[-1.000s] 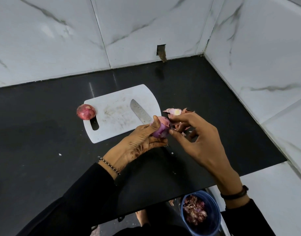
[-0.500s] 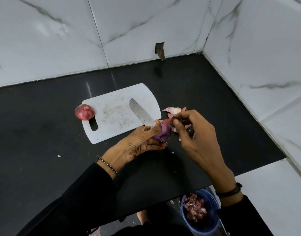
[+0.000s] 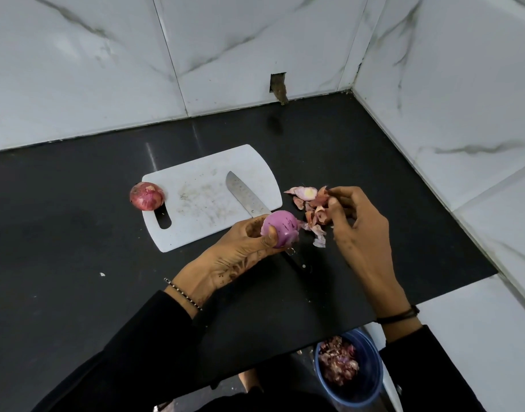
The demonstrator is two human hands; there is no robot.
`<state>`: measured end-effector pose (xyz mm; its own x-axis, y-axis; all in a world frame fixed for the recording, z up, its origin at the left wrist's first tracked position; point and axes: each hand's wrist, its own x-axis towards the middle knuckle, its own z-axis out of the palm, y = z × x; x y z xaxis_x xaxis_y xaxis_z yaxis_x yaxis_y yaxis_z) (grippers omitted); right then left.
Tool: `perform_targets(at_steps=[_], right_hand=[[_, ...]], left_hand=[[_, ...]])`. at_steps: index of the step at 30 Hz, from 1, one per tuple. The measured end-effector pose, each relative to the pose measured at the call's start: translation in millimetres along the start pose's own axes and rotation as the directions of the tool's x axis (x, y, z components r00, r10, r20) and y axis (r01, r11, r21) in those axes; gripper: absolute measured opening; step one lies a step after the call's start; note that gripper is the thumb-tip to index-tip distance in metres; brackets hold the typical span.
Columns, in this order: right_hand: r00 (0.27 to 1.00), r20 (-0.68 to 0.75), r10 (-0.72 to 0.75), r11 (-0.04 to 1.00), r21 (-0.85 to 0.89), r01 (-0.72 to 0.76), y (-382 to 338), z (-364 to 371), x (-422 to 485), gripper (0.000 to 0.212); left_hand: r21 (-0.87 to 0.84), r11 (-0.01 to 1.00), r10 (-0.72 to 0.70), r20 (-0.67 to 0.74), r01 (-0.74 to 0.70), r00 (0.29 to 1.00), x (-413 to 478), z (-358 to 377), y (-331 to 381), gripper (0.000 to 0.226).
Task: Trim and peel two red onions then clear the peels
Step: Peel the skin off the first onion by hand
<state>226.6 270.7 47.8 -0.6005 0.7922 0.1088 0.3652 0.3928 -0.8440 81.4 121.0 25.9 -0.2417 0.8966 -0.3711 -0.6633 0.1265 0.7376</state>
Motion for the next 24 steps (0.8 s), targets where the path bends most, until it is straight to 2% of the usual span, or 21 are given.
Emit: perform_targets(at_steps=[2, 5, 7, 10, 13, 15, 18, 22, 24], right_hand=[[0.998, 0.067, 0.015, 0.998, -0.057, -0.012, 5, 1, 4, 0.022], [0.997, 0.075, -0.019, 0.987, -0.161, 0.031, 8, 3, 6, 0.022], [0.998, 0.055, -0.027, 0.985, -0.166, 0.035, 5, 4, 5, 0.02], [0.999, 0.045, 0.009, 1.0, -0.02, -0.008, -5, 4, 3, 0.013], [0.994, 0.099, 0.056, 0.98, 0.183, -0.074, -23, 7, 2, 0.015], [0.983, 0.164, 0.083, 0.929, 0.344, -0.136, -35, 9, 1, 0.025], [0.963, 0.241, 0.12, 0.855, 0.469, -0.224, -50, 16, 3, 0.045], [0.925, 0.329, 0.188, 0.702, 0.614, -0.361, -68, 25, 10, 0.065], [0.917, 0.355, 0.181, 0.686, 0.623, -0.376, -72, 32, 10, 0.07]], left_hand=[[0.004, 1.0, 0.014, 0.015, -0.014, 1.0, -1, -2, -1, 0.092], [0.2, 0.978, 0.071, -0.036, -0.063, 0.997, -1, -4, -1, 0.102], [0.346, 0.934, 0.121, -0.077, -0.087, 0.99, 0, -6, 1, 0.105], [0.538, 0.835, 0.209, -0.113, -0.117, 0.971, -3, -1, 9, 0.101], [0.638, 0.758, 0.264, -0.111, -0.135, 0.958, -5, 4, 11, 0.093], [0.696, 0.704, 0.288, -0.097, -0.142, 0.953, -5, 5, 11, 0.081], [0.775, 0.619, 0.325, -0.104, -0.128, 0.94, -7, 9, 11, 0.066], [0.822, 0.563, 0.335, -0.131, -0.087, 0.933, -8, 17, 10, 0.071], [0.842, 0.534, 0.326, -0.124, -0.074, 0.937, -9, 20, 12, 0.07]])
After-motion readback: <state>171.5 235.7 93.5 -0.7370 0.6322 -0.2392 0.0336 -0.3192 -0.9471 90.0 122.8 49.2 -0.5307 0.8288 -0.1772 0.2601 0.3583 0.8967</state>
